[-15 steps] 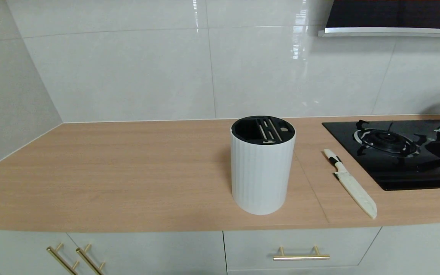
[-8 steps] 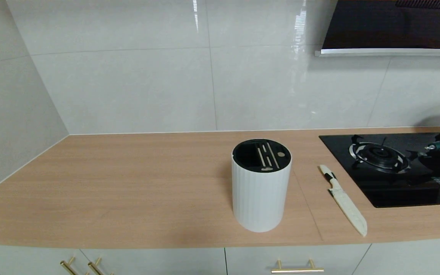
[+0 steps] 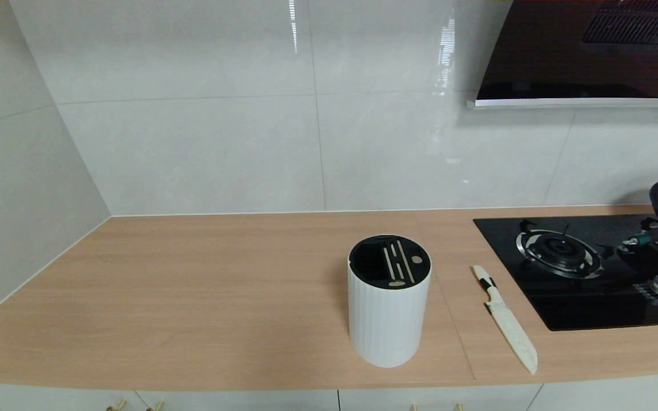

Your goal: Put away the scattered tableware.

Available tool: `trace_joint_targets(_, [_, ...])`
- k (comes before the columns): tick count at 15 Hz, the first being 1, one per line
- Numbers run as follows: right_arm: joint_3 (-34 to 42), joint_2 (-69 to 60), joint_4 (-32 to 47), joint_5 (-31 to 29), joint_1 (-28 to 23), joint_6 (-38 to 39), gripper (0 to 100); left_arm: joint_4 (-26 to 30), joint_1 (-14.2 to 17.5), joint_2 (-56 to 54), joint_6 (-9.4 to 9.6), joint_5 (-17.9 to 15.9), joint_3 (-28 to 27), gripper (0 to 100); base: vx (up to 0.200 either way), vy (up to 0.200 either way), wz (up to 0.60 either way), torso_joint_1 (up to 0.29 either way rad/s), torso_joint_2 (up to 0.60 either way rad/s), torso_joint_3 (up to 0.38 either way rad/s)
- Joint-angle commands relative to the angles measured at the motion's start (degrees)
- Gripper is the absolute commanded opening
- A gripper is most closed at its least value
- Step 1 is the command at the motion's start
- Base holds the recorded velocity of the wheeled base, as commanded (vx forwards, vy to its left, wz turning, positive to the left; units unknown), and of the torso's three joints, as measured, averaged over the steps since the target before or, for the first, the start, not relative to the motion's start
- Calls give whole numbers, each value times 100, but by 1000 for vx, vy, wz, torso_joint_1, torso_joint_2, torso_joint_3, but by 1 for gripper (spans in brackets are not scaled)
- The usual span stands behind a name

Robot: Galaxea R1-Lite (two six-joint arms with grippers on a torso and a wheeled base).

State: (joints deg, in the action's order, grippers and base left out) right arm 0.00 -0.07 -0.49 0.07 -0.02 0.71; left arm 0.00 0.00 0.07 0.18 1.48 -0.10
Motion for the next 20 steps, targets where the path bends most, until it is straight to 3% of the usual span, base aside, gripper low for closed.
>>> trace_joint_targets(1, [0,7,5,1,2,0,100,0,0,1,-1,2,-8,100,0,0,0,183,-364,-188])
trace_joint_targets(11, [0,7,-4,1,2,-27,100,0,0,1,-1,2,1,100,0,0,0,20,-41,-22])
trace_joint_targets(12, [-79,7,-39,10,2,0,100,0,0,1,-1,2,-8,100,0,0,0,0,0,0])
trace_joint_targets(13, [-659,95,-74,45,20,123,100,0,0,1,-1,2,-8,100,0,0,0,0,0,0])
trace_joint_targets(14, [-1213,403,-39,72,90,351,100,0,0,1,-1,2,-8,100,0,0,0,0,0,0])
trace_joint_targets(19, [-2303,3083,-57,1153,257,298,100,0,0,1,-9,2,1,100,0,0,0,0,0,0])
trace_joint_targets(20, [-2777,4305,-57,1337,284,298,100,0,0,1,-1,2,1,100,0,0,0,0,0,0])
